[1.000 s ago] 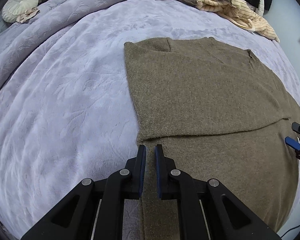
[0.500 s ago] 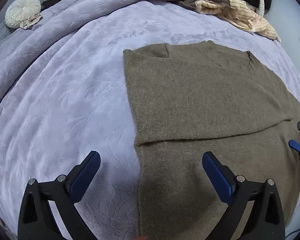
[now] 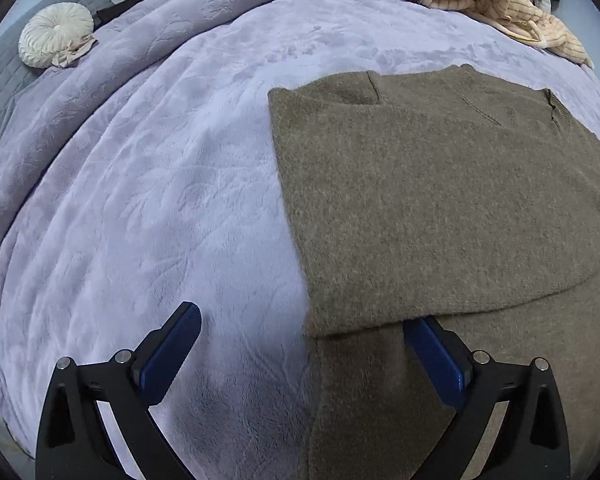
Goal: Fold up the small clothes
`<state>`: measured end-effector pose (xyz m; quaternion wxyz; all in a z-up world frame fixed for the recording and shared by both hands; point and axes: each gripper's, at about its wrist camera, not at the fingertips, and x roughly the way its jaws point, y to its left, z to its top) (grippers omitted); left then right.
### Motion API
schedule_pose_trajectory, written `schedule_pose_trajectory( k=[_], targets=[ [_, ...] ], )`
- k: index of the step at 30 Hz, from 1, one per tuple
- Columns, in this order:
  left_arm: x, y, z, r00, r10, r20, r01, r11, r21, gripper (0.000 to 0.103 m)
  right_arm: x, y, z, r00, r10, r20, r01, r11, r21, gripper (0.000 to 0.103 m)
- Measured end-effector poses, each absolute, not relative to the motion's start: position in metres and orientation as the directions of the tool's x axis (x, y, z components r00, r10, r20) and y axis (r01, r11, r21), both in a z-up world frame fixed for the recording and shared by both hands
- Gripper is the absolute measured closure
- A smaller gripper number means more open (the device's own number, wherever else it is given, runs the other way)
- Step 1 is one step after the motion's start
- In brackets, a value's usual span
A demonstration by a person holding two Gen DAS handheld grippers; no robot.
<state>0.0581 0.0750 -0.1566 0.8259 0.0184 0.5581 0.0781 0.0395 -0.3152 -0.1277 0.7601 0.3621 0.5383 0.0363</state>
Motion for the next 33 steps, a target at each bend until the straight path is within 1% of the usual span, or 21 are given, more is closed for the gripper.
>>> schedule_pose_trajectory(
  k=[2, 4, 5, 7, 8, 11, 12, 16, 17, 20, 22, 24, 25, 26, 28, 30, 32, 33],
  targets=[
    [0.056, 0.079, -0.157, 0.37, 0.194, -0.909, -0.137, 0.979, 0.153, 0.001, 0.049, -0.318, -0.135, 0.415, 0.44, -0.796, 0.353, 0.729, 0.587, 0.026],
    [0.052, 0.091, -0.156, 0.373, 0.214, -0.903, -0.178, 0.971, 0.157, 0.001, 0.055, -0.319, -0.133, 0.423, 0.441, -0.792, 0.36, 0.72, 0.593, 0.068],
    [0.05, 0.097, -0.155, 0.375, 0.212, -0.903, -0.193, 0.97, 0.147, 0.001, 0.058, -0.319, -0.129, 0.428, 0.447, -0.785, 0.348, 0.721, 0.6, 0.098],
    [0.046, 0.109, -0.157, 0.374, 0.182, -0.91, -0.207, 0.972, 0.11, 0.001, 0.059, -0.319, -0.124, 0.438, 0.435, -0.787, 0.336, 0.732, 0.592, 0.098],
    [0.044, 0.111, -0.158, 0.371, 0.178, -0.911, -0.205, 0.973, 0.107, 0.001, 0.059, -0.319, -0.123, 0.433, 0.411, -0.802, 0.338, 0.751, 0.567, 0.098],
    [0.038, 0.112, -0.158, 0.375, 0.202, -0.905, -0.186, 0.973, 0.14, 0.001, 0.053, -0.329, -0.141, 0.381, 0.364, -0.85, 0.403, 0.762, 0.507, 0.098],
    [0.035, 0.111, -0.157, 0.368, 0.212, -0.905, -0.185, 0.971, 0.152, 0.001, 0.047, -0.335, -0.148, 0.379, 0.378, -0.845, 0.431, 0.735, 0.523, 0.103],
    [0.019, 0.121, -0.152, 0.35, 0.177, -0.92, -0.204, 0.973, 0.11, 0.001, 0.031, -0.344, -0.148, 0.394, 0.38, -0.837, 0.449, 0.715, 0.536, 0.103],
    [0.017, 0.122, -0.151, 0.342, 0.18, -0.922, -0.209, 0.972, 0.112, 0.001, 0.028, -0.345, -0.146, 0.391, 0.387, -0.835, 0.447, 0.713, 0.54, 0.098],
    [0.008, 0.117, -0.138, 0.335, 0.138, -0.932, -0.206, 0.976, 0.07, 0.001, 0.025, -0.343, -0.138, 0.386, 0.401, -0.831, 0.436, 0.714, 0.547, 0.095],
    [0.003, 0.107, -0.126, 0.344, 0.105, -0.933, -0.195, 0.98, 0.038, 0.001, 0.027, -0.341, -0.129, 0.401, 0.391, -0.829, 0.409, 0.733, 0.543, 0.083],
    [0.0, 0.096, -0.114, 0.358, 0.061, -0.932, -0.17, 0.985, -0.001, 0.001, 0.034, -0.34, -0.121, 0.421, 0.381, -0.823, 0.394, 0.741, 0.544, 0.047],
    [0.004, 0.092, -0.109, 0.367, 0.042, -0.929, -0.162, 0.987, -0.019, 0.001, 0.038, -0.341, -0.12, 0.432, 0.381, -0.818, 0.396, 0.735, 0.551, 0.046],
    [0.003, 0.086, -0.103, 0.377, 0.026, -0.926, -0.153, 0.988, -0.035, 0.001, 0.043, -0.343, -0.12, 0.439, 0.381, -0.814, 0.408, 0.723, 0.558, 0.046],
    [0.004, 0.07, -0.094, 0.395, -0.002, -0.919, -0.128, 0.99, -0.057, 0.001, 0.051, -0.349, -0.126, 0.443, 0.387, -0.809, 0.445, 0.688, 0.573, 0.057],
    [0.015, 0.058, -0.091, 0.401, -0.007, -0.916, -0.12, 0.991, -0.061, 0.001, 0.056, -0.356, -0.134, 0.441, 0.37, -0.818, 0.488, 0.665, 0.565, 0.085],
    [0.029, 0.046, -0.093, 0.388, -0.039, -0.921, -0.108, 0.99, -0.087, 0.001, 0.057, -0.36, -0.142, 0.416, 0.341, -0.843, 0.519, 0.672, 0.528, 0.091],
    [0.042, 0.044, -0.099, 0.37, -0.052, -0.928, -0.101, 0.99, -0.096, 0.001, 0.055, -0.361, -0.144, 0.417, 0.349, -0.839, 0.517, 0.668, 0.535, 0.092]
  ],
)
